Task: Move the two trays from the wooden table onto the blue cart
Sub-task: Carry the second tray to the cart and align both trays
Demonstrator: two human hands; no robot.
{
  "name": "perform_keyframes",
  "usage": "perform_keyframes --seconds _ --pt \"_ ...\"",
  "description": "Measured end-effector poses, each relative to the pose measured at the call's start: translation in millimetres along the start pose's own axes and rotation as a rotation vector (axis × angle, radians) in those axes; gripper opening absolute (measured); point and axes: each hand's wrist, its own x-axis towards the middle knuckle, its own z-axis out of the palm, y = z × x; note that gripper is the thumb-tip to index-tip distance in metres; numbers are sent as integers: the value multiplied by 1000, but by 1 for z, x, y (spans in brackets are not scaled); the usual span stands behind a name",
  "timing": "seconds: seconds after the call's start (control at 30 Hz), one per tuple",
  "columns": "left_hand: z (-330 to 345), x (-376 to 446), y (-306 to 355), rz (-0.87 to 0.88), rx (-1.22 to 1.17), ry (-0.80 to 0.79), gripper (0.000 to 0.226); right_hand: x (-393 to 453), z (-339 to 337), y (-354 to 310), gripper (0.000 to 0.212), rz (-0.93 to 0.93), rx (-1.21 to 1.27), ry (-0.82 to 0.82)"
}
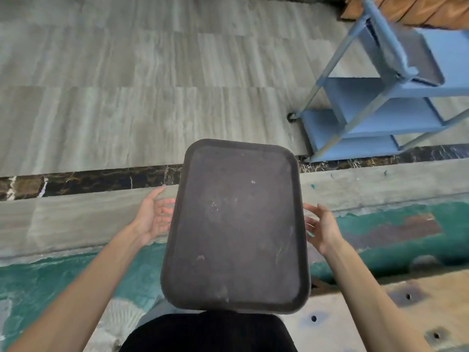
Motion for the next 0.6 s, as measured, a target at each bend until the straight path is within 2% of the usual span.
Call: perform_keyframes --seconds 0.13,0.33,0.47,0.6 --pt "45 29 35 -14 125 -80 64 4 -31 -9 48 6 116 89" --pt "141 68 73 -38 362 -149 58 24 -94 -15 47 61 326 216" --pt "229 93 85 -44 458 -190 56 44 -152 -19 45 64 439 276" --pt "333 109 94 -13 537 -233 57 75 -215 -58 46 34 497 299"
